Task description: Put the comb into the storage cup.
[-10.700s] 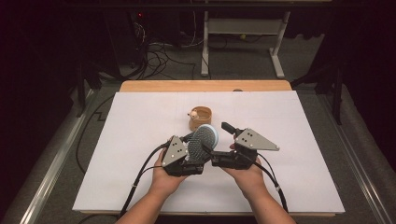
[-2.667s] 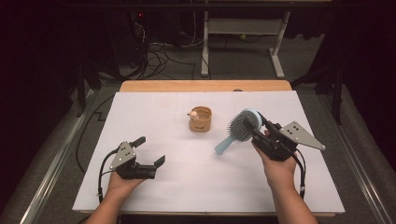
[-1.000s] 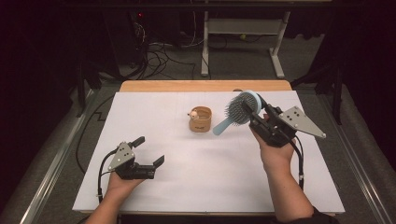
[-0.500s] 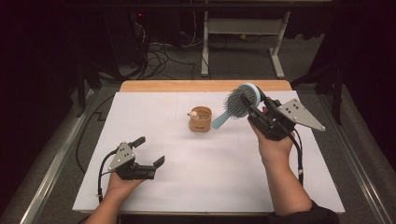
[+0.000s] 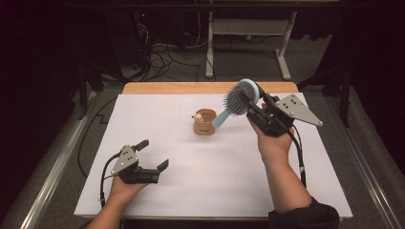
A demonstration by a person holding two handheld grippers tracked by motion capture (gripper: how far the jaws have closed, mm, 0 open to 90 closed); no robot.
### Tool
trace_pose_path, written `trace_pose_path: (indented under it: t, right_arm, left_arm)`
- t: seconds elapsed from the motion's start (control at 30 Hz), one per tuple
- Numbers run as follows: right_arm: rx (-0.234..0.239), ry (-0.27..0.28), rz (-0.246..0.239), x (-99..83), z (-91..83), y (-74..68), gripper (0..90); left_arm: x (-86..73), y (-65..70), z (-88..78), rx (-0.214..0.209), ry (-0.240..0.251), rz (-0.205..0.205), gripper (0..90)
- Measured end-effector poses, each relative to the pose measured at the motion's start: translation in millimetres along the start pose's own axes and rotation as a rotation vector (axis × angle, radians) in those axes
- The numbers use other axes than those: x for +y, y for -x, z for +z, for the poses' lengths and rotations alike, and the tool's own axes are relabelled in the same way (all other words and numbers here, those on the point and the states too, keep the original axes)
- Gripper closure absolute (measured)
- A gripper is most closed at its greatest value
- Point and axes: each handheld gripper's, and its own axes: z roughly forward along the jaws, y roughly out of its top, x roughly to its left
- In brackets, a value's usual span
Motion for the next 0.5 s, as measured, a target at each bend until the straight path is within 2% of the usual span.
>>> trace_pose_path:
  t: [0.5]
  right_arm:
    - [-0.002,0.000,-0.004,-2.1,22.6,-3.0,61.3]
  left_arm:
    - [0.2,0.9,0.0,-0.003,0.008,0.004,0.4]
